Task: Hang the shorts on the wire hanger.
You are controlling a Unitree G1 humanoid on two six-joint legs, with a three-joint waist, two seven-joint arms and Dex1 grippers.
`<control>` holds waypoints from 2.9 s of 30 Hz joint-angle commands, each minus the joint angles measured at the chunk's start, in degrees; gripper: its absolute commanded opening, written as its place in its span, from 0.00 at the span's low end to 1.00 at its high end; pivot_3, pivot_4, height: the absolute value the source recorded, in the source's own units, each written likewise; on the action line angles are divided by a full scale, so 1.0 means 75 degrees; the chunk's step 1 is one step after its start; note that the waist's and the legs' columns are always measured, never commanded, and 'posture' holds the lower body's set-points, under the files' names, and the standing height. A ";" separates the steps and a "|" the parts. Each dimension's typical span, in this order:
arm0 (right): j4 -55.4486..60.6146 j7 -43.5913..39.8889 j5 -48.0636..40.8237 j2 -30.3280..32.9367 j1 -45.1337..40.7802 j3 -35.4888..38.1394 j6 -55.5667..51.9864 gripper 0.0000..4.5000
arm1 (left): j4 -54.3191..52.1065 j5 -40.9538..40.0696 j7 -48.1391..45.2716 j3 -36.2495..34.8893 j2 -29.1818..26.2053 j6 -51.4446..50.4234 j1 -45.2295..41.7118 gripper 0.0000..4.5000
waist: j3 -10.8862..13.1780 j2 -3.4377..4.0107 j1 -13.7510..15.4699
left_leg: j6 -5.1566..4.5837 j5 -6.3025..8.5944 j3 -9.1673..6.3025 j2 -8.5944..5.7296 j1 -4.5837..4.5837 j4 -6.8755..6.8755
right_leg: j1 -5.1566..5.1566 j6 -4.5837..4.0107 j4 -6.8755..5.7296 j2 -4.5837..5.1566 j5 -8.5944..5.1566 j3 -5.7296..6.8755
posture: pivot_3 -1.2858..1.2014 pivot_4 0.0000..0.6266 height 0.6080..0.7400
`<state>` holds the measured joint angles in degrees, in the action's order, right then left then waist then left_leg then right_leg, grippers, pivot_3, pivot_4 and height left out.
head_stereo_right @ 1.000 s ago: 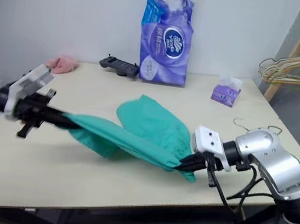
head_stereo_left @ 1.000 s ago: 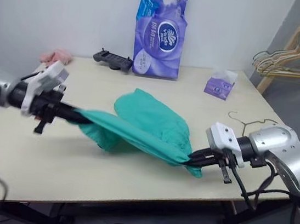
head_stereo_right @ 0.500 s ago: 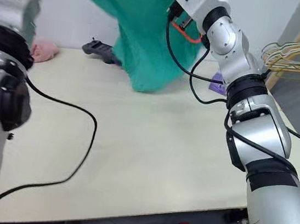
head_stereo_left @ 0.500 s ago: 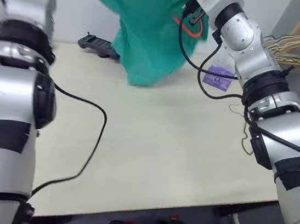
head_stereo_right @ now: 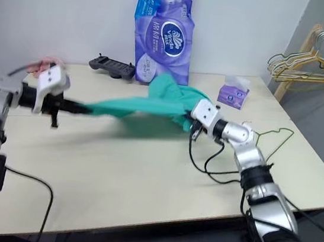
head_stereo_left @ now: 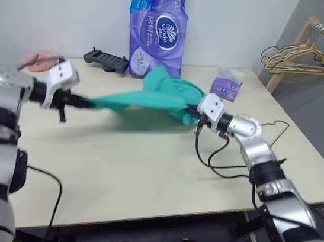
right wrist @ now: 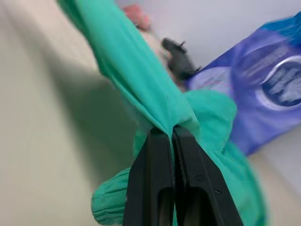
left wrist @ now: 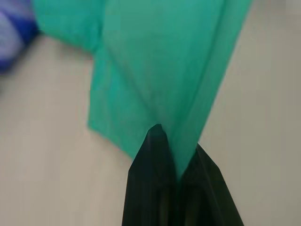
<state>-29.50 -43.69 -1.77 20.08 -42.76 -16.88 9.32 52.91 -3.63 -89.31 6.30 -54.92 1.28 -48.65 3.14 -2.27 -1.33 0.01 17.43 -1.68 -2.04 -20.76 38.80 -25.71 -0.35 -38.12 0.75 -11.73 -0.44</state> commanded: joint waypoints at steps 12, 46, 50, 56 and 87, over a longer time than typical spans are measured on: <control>0.5304 -0.1123 -0.0398 0.2168 0.4163 0.0163 -0.2576 0.00 | -0.7092 -0.2934 -0.0390 -0.0123 -0.3195 -0.1895 0.5857 0.01 | 0.0152 0.0128 0.0560 | -0.0046 0.0042 0.0003 -0.0025 0.0229 0.0013 | 0.0256 0.0057 0.0070 0.0029 -0.0107 0.0005 | 0.56 0.10 1.00; 0.8262 -0.3616 -0.2783 0.5020 0.5361 0.0186 -0.5597 0.83 | -0.8133 -0.4303 -0.0425 0.1580 -0.4120 -0.1548 0.5634 0.75 | 0.0658 0.0083 0.0370 | -0.0081 0.0098 -0.0064 -0.0019 0.0104 0.0009 | 0.0206 0.0109 0.0164 0.0048 -0.0111 0.0113 | 0.54 0.16 1.00; 0.9105 -0.4040 -0.4443 0.5503 0.4806 0.0688 -0.7130 0.99 | -0.8116 -0.4622 -0.0425 0.1994 -0.4418 -0.1505 0.5343 0.88 | 0.0663 0.0093 0.0356 | -0.0080 0.0097 -0.0073 -0.0016 0.0111 0.0011 | 0.0209 0.0108 0.0158 0.0048 -0.0113 0.0124 | 0.53 0.15 1.00; 0.9018 -0.3714 -0.5591 0.5256 0.3828 0.1046 -0.8263 0.99 | -0.7538 -0.5283 -0.0425 0.2310 -0.3651 -0.2774 0.3651 0.88 | 0.0657 0.0083 0.0362 | -0.0079 0.0096 -0.0092 -0.0013 0.0119 0.0016 | 0.0223 0.0109 0.0151 0.0042 -0.0111 0.0146 | 0.52 0.13 1.00; 0.5413 0.3581 -0.2008 0.2244 0.2152 0.4093 -0.8313 0.99 | -0.6474 -0.1701 0.5669 0.1750 0.5183 -0.2244 0.1471 0.88 | 0.0325 0.0164 0.0351 | -0.0005 0.0053 -0.0083 -0.0042 -0.0003 0.0029 | 0.0116 0.0046 0.0138 0.0058 -0.0016 0.0106 | 0.50 0.06 1.00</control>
<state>9.97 -16.31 -16.97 35.73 -26.18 12.12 -51.95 3.33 -18.60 -45.80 17.96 -17.03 -18.49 -36.02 5.58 -1.04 1.30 -0.12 17.86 -2.27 -2.34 -20.69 39.02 -24.68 0.00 -37.09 1.16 -11.85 0.35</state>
